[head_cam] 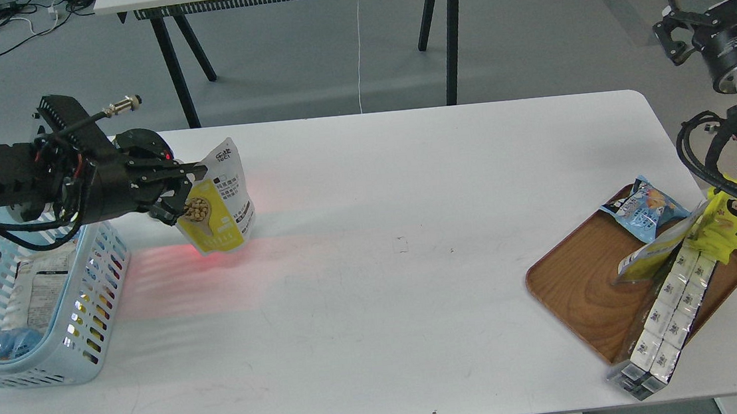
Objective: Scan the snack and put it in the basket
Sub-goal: 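Lift the packet with the left gripper and carry it over the basket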
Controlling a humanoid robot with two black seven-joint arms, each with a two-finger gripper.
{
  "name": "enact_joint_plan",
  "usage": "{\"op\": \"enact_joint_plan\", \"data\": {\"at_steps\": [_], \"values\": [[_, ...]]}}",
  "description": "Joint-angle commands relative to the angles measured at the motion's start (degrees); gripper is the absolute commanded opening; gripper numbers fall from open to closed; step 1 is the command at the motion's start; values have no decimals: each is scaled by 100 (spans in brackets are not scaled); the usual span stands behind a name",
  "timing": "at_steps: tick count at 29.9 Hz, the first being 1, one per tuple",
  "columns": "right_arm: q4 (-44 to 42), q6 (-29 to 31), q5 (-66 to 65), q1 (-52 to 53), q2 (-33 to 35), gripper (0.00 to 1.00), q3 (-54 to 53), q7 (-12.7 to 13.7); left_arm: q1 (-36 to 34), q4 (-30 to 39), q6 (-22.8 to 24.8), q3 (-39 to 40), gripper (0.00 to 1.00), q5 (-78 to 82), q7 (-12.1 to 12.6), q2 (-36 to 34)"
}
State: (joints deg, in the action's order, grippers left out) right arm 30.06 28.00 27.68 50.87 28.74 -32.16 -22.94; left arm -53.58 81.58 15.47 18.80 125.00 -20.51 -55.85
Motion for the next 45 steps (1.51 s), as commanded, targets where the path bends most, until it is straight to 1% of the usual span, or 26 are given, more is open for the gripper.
{"op": "enact_joint_plan", "data": {"at_steps": [1,12,16,19,22,27,31,34,37,42,45], "values": [[0,0,1,-7,9,99,0,0,-3,-1,9,1,0,0,3,4],[18,0,1,2,9,99,0,0,-12,7,0,1,0,0,3,-4],[9,0,1,19,18,99,0,1,-30,139,-9,88,0,0,-5,-136],[-9,0,1,28,9,99,8,0,-12,446,9,343,0,0,-32,-408],[0,0,1,28,9,99,0,0,-12,683,9,379,0,0,-111,-724],[9,0,1,19,-9,99,0,-8,-12,965,-53,484,0,0,-146,-1269],[9,0,1,19,0,99,0,-8,-21,1123,-237,537,0,-282,-304,-1805],[9,0,1,28,0,99,0,-8,-47,1132,-325,633,0,-432,-436,-2122],[9,0,1,28,0,99,0,-8,-38,1132,-325,739,0,-581,-541,-2298],[9,0,1,37,0,99,0,-8,-38,1097,-325,713,0,-1073,-585,-2728],[9,0,1,37,0,99,0,0,-38,1001,-325,678,0,-1109,-749,-2948]]}}
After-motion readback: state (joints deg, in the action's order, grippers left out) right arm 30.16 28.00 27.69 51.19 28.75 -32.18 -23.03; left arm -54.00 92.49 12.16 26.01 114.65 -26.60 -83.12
